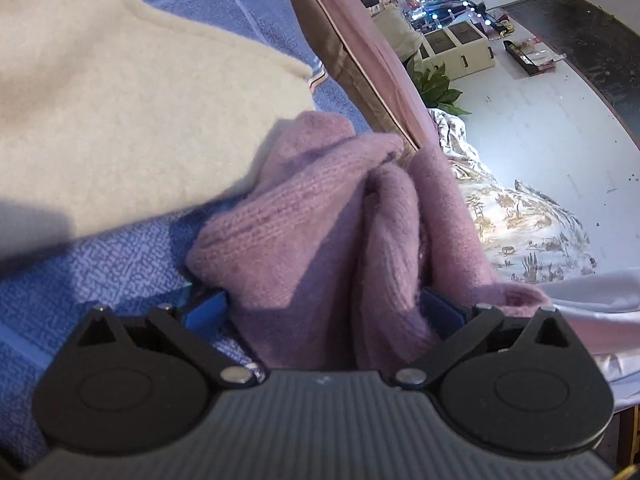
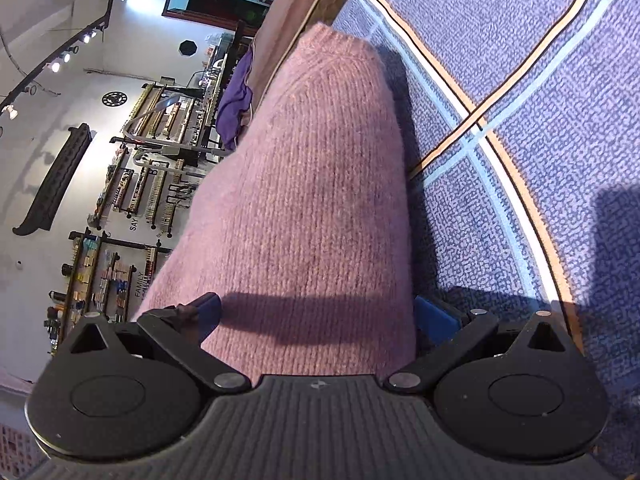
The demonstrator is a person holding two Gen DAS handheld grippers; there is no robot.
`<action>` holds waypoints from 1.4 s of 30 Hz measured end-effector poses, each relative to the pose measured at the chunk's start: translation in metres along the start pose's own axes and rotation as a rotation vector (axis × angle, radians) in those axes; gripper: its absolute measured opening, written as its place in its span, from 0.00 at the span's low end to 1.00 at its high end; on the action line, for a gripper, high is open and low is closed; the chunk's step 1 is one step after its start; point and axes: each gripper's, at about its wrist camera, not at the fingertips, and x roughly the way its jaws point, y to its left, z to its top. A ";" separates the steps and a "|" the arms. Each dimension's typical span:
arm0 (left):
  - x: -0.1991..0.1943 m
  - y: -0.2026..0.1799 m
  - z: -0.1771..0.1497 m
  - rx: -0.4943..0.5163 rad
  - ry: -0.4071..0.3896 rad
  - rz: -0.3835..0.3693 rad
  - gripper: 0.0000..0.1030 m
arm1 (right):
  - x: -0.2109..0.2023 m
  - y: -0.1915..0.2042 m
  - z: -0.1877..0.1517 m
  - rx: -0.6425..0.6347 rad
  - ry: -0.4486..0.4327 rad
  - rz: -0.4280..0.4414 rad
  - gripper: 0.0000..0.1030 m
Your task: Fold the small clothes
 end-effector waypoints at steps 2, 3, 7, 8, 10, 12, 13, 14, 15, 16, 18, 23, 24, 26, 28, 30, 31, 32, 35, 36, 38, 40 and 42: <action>0.008 -0.001 0.005 -0.039 0.009 -0.021 1.00 | 0.007 -0.005 0.005 0.008 -0.003 0.029 1.00; 0.012 -0.002 0.007 -0.024 0.010 -0.023 1.00 | 0.011 -0.008 0.009 0.014 -0.001 0.055 1.00; 0.029 0.001 0.014 -0.060 0.035 -0.034 1.00 | 0.028 -0.018 0.017 0.063 0.031 0.105 1.00; 0.029 -0.003 0.015 -0.050 0.028 -0.033 1.00 | 0.031 -0.018 0.017 0.063 0.031 0.113 1.00; 0.033 -0.010 0.016 -0.003 0.015 -0.034 1.00 | 0.034 -0.012 0.016 0.050 0.036 0.118 1.00; 0.040 -0.006 0.017 -0.008 0.015 -0.051 1.00 | 0.036 -0.009 0.016 0.044 0.051 0.113 1.00; 0.043 -0.005 0.018 -0.009 0.017 -0.053 1.00 | 0.035 -0.008 0.016 0.041 0.056 0.111 1.00; 0.045 -0.007 0.017 0.011 0.020 -0.043 1.00 | 0.035 -0.007 0.017 0.037 0.063 0.109 1.00; 0.046 -0.011 0.015 0.041 0.022 -0.026 1.00 | 0.033 -0.006 0.016 0.032 0.067 0.106 1.00; 0.048 -0.016 0.014 0.071 0.025 -0.003 1.00 | 0.032 -0.003 0.015 0.025 0.065 0.101 1.00; 0.049 -0.025 0.012 0.106 0.029 0.032 1.00 | 0.030 0.000 0.011 -0.003 0.049 0.080 1.00; 0.039 -0.035 0.014 0.168 0.027 0.033 0.72 | 0.014 0.007 -0.001 -0.054 -0.018 0.051 1.00; 0.033 -0.035 0.013 0.181 0.029 0.027 0.67 | 0.009 0.009 -0.005 -0.069 -0.029 0.048 1.00; 0.026 -0.041 0.013 0.189 0.021 0.013 0.64 | 0.001 0.019 -0.016 -0.113 -0.045 0.024 1.00; 0.013 -0.050 0.010 0.208 0.006 -0.015 0.63 | -0.011 0.026 -0.026 -0.140 -0.060 0.032 1.00; -0.004 -0.063 0.003 0.232 0.003 -0.057 0.62 | -0.027 0.033 -0.035 -0.162 -0.079 0.048 1.00; -0.010 -0.073 -0.001 0.252 0.003 -0.078 0.62 | -0.039 0.037 -0.040 -0.173 -0.090 0.058 1.00; -0.021 -0.080 -0.006 0.276 0.002 -0.101 0.62 | -0.051 0.041 -0.045 -0.192 -0.104 0.069 1.00; -0.041 -0.112 -0.025 0.330 -0.005 -0.162 0.62 | -0.091 0.059 -0.056 -0.264 -0.149 0.094 1.00; -0.048 -0.124 -0.032 0.344 -0.004 -0.188 0.62 | -0.107 0.066 -0.060 -0.290 -0.163 0.096 1.00; -0.061 -0.146 -0.048 0.380 0.004 -0.247 0.62 | -0.140 0.083 -0.068 -0.337 -0.207 0.103 1.00; -0.067 -0.175 -0.066 0.431 0.021 -0.298 0.65 | -0.177 0.096 -0.075 -0.383 -0.239 0.102 1.00; -0.064 -0.205 -0.085 0.455 0.057 -0.355 0.66 | -0.217 0.107 -0.079 -0.422 -0.271 0.087 1.00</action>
